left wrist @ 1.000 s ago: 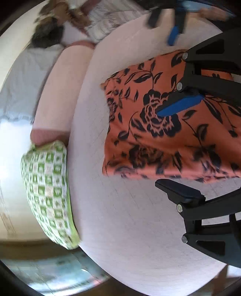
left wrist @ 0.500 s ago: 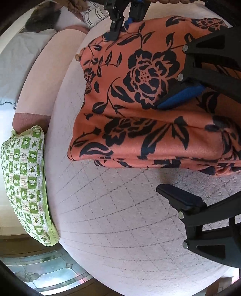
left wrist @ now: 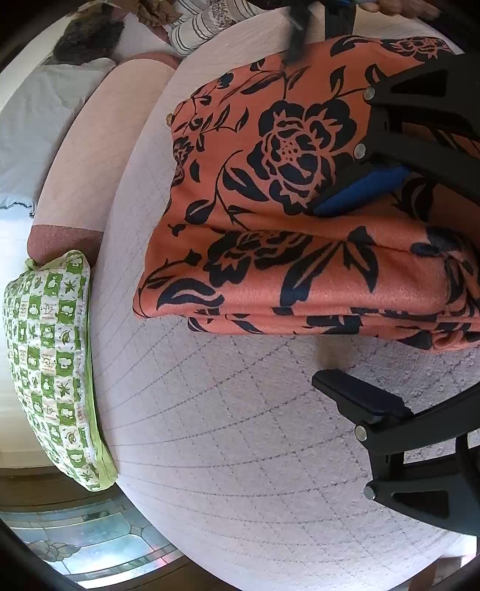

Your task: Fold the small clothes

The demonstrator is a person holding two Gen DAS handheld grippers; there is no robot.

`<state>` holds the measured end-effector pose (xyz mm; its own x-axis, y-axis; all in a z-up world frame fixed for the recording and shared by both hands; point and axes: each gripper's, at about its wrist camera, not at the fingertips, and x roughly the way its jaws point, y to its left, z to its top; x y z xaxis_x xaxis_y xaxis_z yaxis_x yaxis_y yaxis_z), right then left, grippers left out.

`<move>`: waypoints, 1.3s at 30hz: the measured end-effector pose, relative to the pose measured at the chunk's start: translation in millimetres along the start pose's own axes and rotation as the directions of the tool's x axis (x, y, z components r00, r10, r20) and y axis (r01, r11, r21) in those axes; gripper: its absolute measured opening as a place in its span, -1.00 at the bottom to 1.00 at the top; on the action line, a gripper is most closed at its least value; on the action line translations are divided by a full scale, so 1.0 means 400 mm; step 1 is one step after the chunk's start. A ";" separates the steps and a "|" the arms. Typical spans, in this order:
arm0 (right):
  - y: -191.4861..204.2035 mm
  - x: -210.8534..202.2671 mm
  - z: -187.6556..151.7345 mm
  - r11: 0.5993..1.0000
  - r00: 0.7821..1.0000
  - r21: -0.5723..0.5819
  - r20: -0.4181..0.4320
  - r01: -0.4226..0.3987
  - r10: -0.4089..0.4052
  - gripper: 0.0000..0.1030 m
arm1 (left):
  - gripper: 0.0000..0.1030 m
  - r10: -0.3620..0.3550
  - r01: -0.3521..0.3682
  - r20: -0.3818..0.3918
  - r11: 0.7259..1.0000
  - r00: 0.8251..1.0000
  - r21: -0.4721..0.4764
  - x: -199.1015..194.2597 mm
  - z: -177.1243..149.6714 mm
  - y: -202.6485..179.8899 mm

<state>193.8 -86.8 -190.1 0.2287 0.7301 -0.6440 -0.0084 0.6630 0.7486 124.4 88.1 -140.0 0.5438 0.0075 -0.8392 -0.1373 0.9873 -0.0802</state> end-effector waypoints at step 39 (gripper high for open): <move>0.266 -0.030 -0.113 0.941 0.998 -0.334 0.052 0.050 -0.035 0.36 | -0.19 -0.253 0.230 -0.080 0.947 0.964 -0.224 0.050 0.081 0.189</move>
<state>146.0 -17.4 -109.9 0.2789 0.6968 -0.6608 -0.3212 0.7162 0.6196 151.8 168.0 -145.4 0.4931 -0.2551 -0.8317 -0.1904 0.9012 -0.3893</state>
